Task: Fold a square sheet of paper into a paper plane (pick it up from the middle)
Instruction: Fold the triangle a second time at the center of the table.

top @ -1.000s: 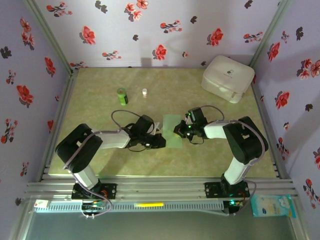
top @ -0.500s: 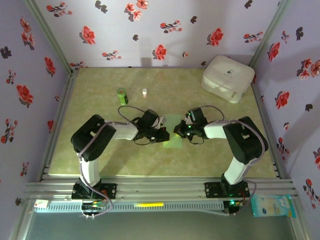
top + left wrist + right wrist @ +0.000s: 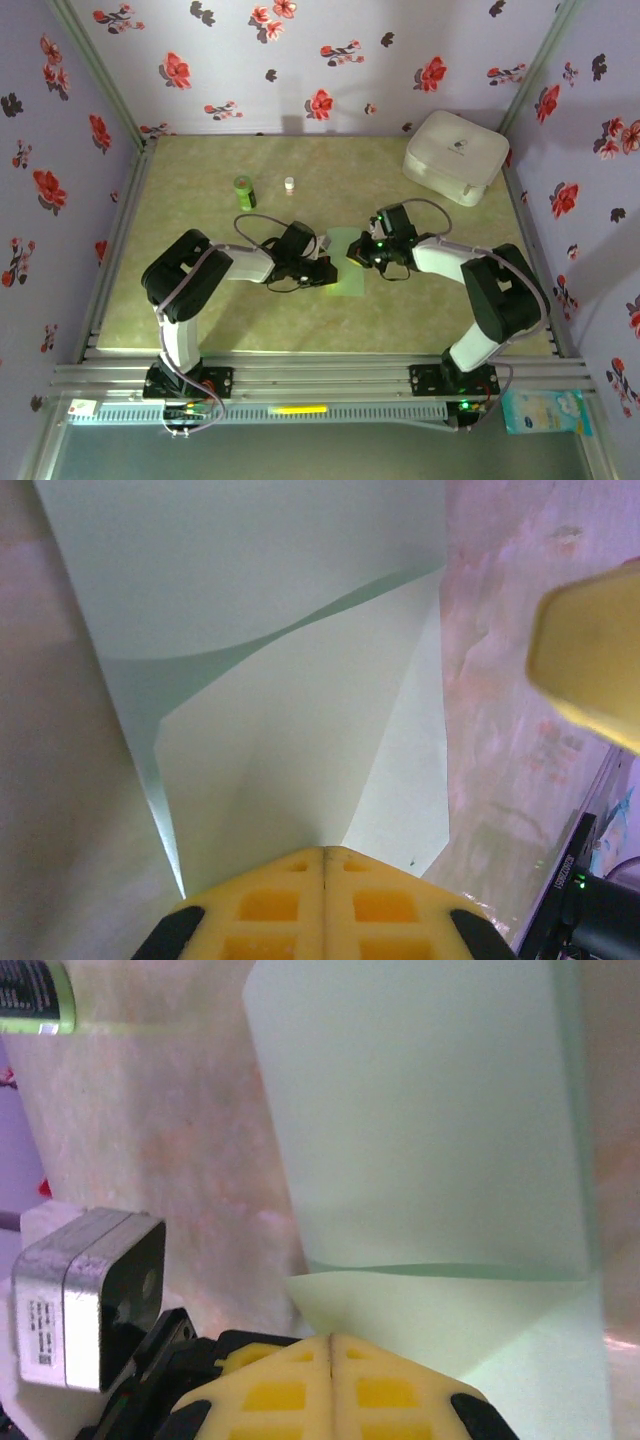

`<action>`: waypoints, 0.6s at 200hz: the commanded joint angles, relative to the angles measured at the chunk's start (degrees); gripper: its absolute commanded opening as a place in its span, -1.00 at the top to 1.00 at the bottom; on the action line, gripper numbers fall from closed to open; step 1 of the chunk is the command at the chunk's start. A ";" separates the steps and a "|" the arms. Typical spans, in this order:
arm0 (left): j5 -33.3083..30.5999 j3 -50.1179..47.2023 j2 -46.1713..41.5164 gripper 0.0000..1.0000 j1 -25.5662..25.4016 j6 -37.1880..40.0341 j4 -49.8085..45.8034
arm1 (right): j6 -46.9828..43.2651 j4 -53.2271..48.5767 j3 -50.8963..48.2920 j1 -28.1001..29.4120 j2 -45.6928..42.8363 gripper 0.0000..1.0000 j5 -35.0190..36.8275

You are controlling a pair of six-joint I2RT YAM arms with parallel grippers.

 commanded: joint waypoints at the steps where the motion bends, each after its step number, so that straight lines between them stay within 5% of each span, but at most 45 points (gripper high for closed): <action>1: -2.37 -2.06 1.43 1.00 0.06 0.46 -6.60 | 0.46 0.78 -0.25 2.55 2.32 0.99 -1.66; 50: -2.42 -1.74 1.57 1.00 0.11 0.68 -7.17 | -0.26 -0.33 -2.32 1.92 6.56 1.00 3.12; 120: -2.15 -1.94 1.67 1.00 0.08 0.96 -7.55 | -0.11 5.22 -3.40 -7.97 6.65 1.00 0.89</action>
